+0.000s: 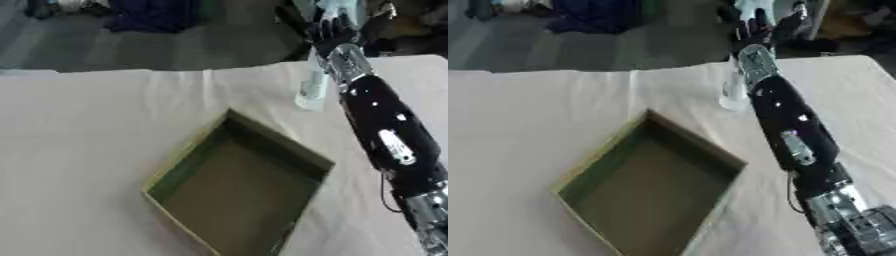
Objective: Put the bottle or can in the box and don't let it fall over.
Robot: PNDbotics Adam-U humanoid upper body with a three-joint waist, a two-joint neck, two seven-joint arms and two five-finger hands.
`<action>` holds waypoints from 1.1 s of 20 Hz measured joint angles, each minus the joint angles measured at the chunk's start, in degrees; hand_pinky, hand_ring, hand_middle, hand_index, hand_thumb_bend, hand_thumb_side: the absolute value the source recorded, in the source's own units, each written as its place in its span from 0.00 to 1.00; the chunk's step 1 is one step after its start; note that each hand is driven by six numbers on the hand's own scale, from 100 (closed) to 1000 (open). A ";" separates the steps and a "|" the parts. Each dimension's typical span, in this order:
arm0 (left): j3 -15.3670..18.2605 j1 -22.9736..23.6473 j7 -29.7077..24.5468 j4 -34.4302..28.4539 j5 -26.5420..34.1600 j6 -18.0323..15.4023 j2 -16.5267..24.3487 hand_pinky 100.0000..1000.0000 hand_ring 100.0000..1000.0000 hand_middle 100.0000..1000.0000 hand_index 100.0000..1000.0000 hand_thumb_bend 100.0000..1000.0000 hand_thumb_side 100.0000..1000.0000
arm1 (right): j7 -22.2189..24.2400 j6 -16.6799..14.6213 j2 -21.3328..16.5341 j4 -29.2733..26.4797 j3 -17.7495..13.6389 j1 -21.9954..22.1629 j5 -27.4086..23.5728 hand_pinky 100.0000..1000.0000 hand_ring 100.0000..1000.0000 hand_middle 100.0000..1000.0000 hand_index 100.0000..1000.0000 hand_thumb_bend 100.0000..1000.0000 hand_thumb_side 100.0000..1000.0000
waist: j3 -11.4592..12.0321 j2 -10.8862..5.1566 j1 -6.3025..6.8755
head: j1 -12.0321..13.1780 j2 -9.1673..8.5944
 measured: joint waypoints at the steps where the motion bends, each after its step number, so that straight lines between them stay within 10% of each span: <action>1: 0.00 0.00 0.00 0.00 0.00 0.00 0.00 1.00 0.94 0.81 0.78 0.49 0.67 | 0.07 -0.01 0.00 -0.03 0.00 -0.24 -0.07 0.00 0.00 0.00 0.95 0.21 1.00 | -0.07 0.00 0.00 | 0.00 0.00; 22: -0.12 0.00 -0.03 0.00 0.01 -0.01 0.04 1.00 0.93 0.81 0.78 0.49 0.67 | -0.29 1.15 -0.91 -10.59 -0.21 -2.75 -4.08 0.00 0.00 0.00 0.95 0.19 1.00 | -0.85 -0.88 -0.26 | 1.25 1.37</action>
